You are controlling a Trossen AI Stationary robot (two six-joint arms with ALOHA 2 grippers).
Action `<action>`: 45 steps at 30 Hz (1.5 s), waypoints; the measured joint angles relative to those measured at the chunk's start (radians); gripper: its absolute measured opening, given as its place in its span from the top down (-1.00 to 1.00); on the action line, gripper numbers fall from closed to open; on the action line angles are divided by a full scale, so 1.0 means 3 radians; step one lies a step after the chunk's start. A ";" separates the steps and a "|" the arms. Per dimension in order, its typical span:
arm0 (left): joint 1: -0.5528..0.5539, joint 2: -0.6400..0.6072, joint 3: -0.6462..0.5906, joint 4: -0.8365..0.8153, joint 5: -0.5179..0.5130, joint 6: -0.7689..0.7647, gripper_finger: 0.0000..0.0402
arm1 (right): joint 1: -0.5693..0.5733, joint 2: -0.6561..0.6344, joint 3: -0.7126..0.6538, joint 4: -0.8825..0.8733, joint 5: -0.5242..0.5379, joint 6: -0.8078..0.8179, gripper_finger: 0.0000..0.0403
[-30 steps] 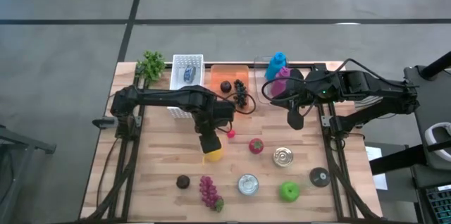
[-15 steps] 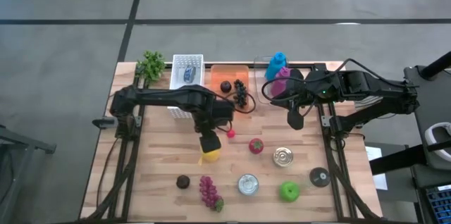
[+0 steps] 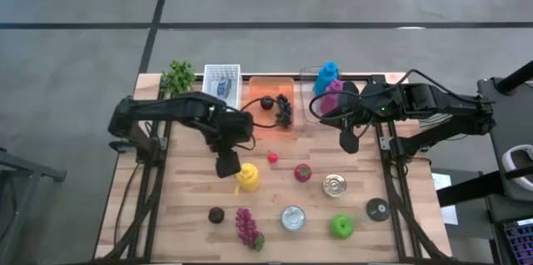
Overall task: Pick & Place Food Item
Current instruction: Put the yellow tumbler into the transparent bin
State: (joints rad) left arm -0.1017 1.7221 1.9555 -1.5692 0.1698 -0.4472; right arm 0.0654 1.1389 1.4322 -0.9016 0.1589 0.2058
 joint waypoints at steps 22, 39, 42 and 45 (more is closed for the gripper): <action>-0.0376 -0.1275 -0.2791 0.2417 -0.0151 -0.0444 0.10 | 0.0000 0.0000 0.0000 0.0003 0.0001 0.0011 0.81; -0.0376 -0.1677 -0.4268 0.4189 -0.0132 -0.0334 0.08 | 0.0000 0.0000 0.0000 0.0004 0.0001 0.0010 0.81; -0.0376 -0.1677 -0.4388 0.4207 -0.0139 -0.0298 0.05 | 0.0000 0.0000 0.0000 0.0004 0.0001 0.0010 0.81; -0.0376 -0.1671 -0.4503 0.4226 -0.0234 -0.0281 0.04 | 0.0000 0.0000 0.0000 0.0004 0.0001 0.0010 0.81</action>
State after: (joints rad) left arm -0.2146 1.2209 0.6046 -0.3015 0.0997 -0.5316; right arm 0.0654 1.1389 1.4322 -0.9005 0.1593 0.2089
